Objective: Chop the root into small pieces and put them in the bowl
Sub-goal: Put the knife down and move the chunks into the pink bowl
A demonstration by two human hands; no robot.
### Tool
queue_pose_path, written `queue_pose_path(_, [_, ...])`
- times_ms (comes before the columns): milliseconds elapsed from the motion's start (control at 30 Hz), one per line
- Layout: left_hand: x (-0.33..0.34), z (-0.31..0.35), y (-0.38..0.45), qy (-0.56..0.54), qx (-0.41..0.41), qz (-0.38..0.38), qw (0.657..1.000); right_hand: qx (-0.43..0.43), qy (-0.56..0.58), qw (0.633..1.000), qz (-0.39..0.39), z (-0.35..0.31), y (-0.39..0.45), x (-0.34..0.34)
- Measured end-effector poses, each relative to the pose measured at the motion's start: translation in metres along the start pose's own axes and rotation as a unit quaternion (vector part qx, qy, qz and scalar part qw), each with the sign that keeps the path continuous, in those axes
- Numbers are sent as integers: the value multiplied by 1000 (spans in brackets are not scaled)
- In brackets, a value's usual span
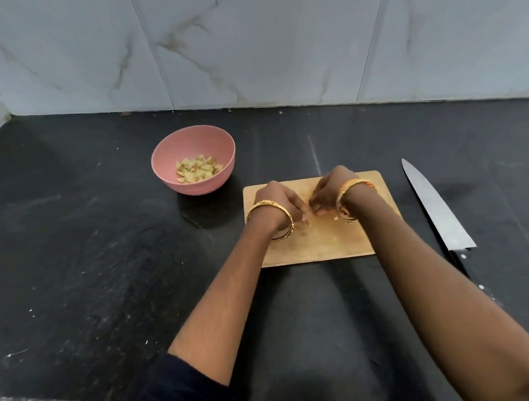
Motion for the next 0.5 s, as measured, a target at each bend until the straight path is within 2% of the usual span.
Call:
queue_pose_path(100, [9, 13, -5, 79, 67, -6, 995, 56, 65, 996, -30, 14, -4, -12])
queue_pose_path(233, [20, 25, -12, 192, 141, -18, 971, 62, 81, 994, -36, 22, -13, -6])
queue_pose_path(400, [24, 30, -27, 217, 192, -2, 957, 68, 122, 990, 9, 32, -19, -3])
queue_pose_path(500, [20, 23, -23, 174, 175, 12, 969, 84, 168, 982, 19, 40, -27, -8])
Point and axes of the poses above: each hand's wrist, its own y-axis towards the middle knuckle, its own x-axis out of the palm, z = x × y, the point moved 4 cm from there along y, towards the middle knuckle, and after that the axes turned 14 degrees about z, right-handed, at the moved point
